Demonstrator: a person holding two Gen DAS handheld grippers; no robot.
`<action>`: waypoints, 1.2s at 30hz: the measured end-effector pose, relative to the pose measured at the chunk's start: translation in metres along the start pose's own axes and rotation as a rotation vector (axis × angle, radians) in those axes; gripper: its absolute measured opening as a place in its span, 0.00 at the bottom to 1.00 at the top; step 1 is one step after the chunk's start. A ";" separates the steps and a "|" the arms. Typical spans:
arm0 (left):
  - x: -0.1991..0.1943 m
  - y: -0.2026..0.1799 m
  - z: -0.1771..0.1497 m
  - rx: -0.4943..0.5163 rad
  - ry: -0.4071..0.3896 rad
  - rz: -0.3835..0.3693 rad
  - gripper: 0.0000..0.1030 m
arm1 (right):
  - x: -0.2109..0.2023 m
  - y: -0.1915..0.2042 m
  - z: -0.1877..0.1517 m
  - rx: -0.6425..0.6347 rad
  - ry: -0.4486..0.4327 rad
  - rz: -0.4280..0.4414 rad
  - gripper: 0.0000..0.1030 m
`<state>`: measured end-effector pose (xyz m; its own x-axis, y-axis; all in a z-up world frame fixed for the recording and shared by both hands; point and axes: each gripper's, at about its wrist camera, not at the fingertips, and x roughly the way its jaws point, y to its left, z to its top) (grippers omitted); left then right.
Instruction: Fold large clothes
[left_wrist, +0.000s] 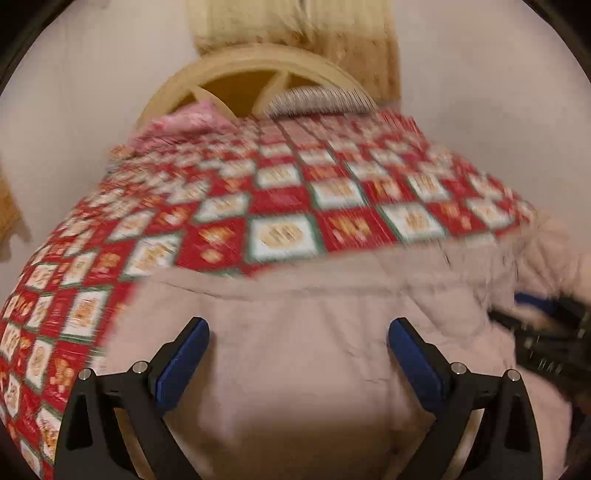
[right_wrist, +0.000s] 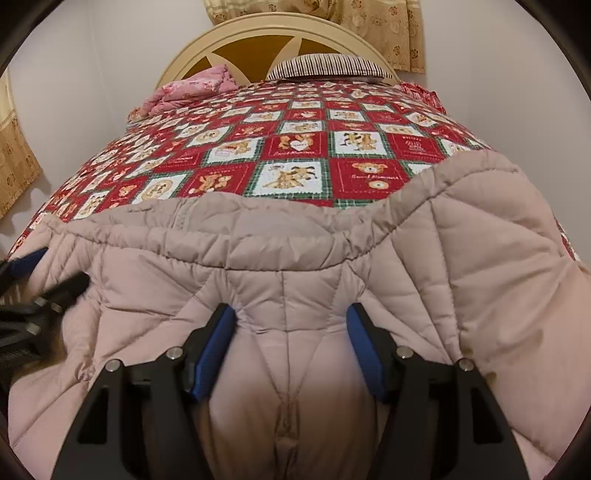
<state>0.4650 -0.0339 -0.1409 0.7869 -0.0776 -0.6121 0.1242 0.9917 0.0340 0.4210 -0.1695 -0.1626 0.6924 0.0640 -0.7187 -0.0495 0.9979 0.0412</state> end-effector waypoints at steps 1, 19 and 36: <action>-0.007 0.010 0.002 -0.027 -0.019 0.012 0.95 | 0.000 0.000 0.000 0.000 0.000 -0.001 0.64; 0.045 0.063 -0.027 -0.243 0.160 0.040 0.99 | 0.001 0.001 0.000 -0.009 0.000 -0.014 0.64; -0.038 -0.005 0.005 -0.178 -0.018 -0.038 0.99 | 0.001 0.001 -0.001 -0.001 -0.008 -0.005 0.66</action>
<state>0.4373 -0.0368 -0.1140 0.7943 -0.1160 -0.5963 0.0469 0.9904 -0.1301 0.4206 -0.1682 -0.1640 0.6985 0.0593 -0.7131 -0.0469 0.9982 0.0370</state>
